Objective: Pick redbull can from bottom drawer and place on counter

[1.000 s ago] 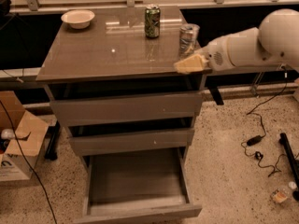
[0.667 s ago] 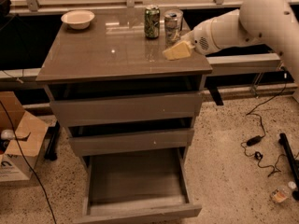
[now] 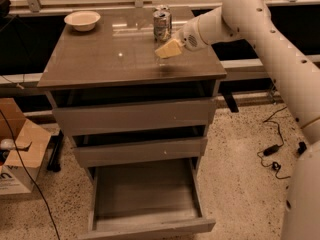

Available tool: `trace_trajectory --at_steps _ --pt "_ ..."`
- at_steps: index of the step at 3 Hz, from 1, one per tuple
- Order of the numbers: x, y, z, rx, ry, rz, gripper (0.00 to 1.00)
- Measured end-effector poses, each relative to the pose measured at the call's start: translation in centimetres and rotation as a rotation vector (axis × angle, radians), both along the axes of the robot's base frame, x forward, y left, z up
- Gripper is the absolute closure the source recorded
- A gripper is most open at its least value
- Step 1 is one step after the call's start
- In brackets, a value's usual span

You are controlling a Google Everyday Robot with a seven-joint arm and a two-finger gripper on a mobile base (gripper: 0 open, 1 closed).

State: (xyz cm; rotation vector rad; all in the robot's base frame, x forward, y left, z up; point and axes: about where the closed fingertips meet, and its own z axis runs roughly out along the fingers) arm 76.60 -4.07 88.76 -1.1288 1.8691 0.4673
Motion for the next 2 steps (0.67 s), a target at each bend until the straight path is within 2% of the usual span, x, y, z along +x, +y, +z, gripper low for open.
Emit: trace_trajectory --at_steps 1,2 --pt "2.0 1.6 -2.1 0.024 -0.007 0.005 0.82" --pt "3.5 2.2 -3.8 0.053 -0.009 -0.007 0.59"
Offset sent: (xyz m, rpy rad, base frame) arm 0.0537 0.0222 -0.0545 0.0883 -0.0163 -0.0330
